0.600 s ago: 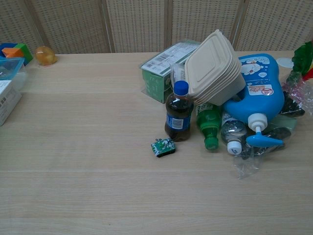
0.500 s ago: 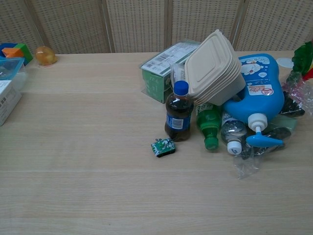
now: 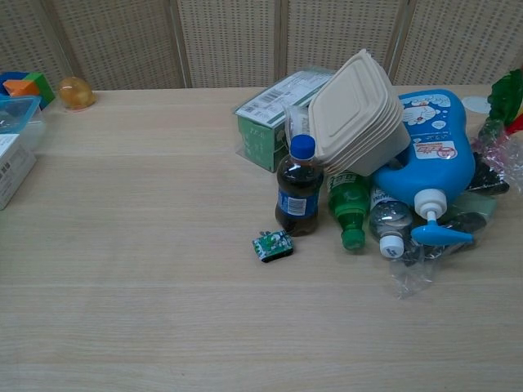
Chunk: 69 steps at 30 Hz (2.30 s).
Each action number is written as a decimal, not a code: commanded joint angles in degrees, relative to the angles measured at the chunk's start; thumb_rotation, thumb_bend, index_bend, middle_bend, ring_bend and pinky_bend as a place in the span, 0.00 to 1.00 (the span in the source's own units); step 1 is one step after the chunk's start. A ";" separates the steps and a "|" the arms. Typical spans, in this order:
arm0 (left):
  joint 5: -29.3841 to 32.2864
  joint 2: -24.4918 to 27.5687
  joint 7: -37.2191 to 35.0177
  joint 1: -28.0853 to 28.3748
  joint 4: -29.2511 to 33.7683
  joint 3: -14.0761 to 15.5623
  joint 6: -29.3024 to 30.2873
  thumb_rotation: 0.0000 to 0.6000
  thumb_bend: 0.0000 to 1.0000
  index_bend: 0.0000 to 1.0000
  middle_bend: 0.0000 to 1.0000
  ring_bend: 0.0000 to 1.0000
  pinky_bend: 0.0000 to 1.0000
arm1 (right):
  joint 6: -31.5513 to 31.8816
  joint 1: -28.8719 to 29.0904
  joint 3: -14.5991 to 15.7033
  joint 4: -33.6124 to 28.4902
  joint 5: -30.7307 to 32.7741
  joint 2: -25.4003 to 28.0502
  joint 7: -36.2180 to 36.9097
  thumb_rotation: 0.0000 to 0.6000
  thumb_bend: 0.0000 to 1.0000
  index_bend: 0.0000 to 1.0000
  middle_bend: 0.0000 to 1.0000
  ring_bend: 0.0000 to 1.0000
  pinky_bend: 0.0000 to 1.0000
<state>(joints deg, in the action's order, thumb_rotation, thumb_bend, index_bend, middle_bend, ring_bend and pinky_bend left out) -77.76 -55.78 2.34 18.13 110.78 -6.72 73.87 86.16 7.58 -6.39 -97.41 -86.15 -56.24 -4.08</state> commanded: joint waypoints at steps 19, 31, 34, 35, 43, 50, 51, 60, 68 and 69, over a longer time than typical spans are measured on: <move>6.85 -19.46 -1.22 20.05 -12.60 -4.68 -24.06 0.66 0.02 0.00 0.00 0.00 0.00 | 2.07 -2.17 1.11 -1.40 -1.26 1.58 0.50 0.65 0.15 0.00 0.00 0.00 0.00; 8.10 -37.27 -4.81 26.92 -27.98 -5.77 -27.56 0.68 0.02 0.00 0.00 0.00 0.00 | 4.11 -4.28 1.65 -1.26 -1.52 3.46 2.39 0.65 0.15 0.00 0.00 0.00 0.00; 7.11 -40.64 -6.68 28.03 -31.78 -5.91 -27.71 0.68 0.02 0.00 0.00 0.00 0.00 | 4.55 -4.69 1.71 -1.24 -1.66 3.82 2.85 0.65 0.14 0.00 0.00 0.00 0.00; 6.84 -41.94 -7.48 28.39 -33.28 -6.01 -27.70 0.68 0.02 0.00 0.00 0.00 0.00 | 4.65 -4.82 1.75 -1.23 -1.70 3.95 2.98 0.65 0.15 0.00 0.00 0.00 0.00; 5.66 -49.19 -12.88 30.62 -41.88 -6.53 -28.53 0.71 0.02 0.00 0.00 0.00 0.00 | 5.20 -5.51 1.88 -1.33 -1.95 4.52 3.68 0.65 0.15 0.00 0.00 0.00 0.00; 3.76 -53.55 -18.14 32.79 -47.57 -6.79 -29.90 0.73 0.02 0.00 0.00 0.00 0.00 | 5.21 -5.82 1.83 -1.26 -1.77 4.73 4.13 0.65 0.15 0.00 0.00 0.00 0.00; 3.54 -54.11 -18.73 33.00 -48.31 -6.87 -29.83 0.73 0.02 0.00 0.00 0.00 0.00 | 5.22 -5.86 1.82 -1.24 -1.72 4.74 4.22 0.65 0.14 0.00 0.00 0.00 0.00; 1.43 -58.70 -23.68 35.31 -54.75 -6.72 -30.70 0.86 0.18 0.06 0.00 0.00 0.00 | 5.66 -6.47 1.80 -1.08 -1.59 5.05 5.00 0.65 0.14 0.00 0.00 0.00 0.00; 0.51 -61.07 -27.84 35.80 -58.27 -7.12 -29.47 1.00 0.45 0.29 0.09 0.16 0.14 | 5.83 -6.76 1.70 -1.16 -1.55 5.17 5.42 0.65 0.15 0.00 0.00 0.00 0.00; 0.54 -61.22 -28.25 35.84 -58.49 -7.27 -29.34 1.00 0.46 0.30 0.11 0.18 0.17 | 5.83 -6.77 1.68 -1.17 -1.53 5.17 5.43 0.65 0.15 0.00 0.00 0.00 0.00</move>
<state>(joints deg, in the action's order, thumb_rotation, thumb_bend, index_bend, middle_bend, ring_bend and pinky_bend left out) -77.23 -116.67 -25.36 53.84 52.70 -13.79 44.48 91.99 0.81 -4.71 -98.58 -87.69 -51.07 1.35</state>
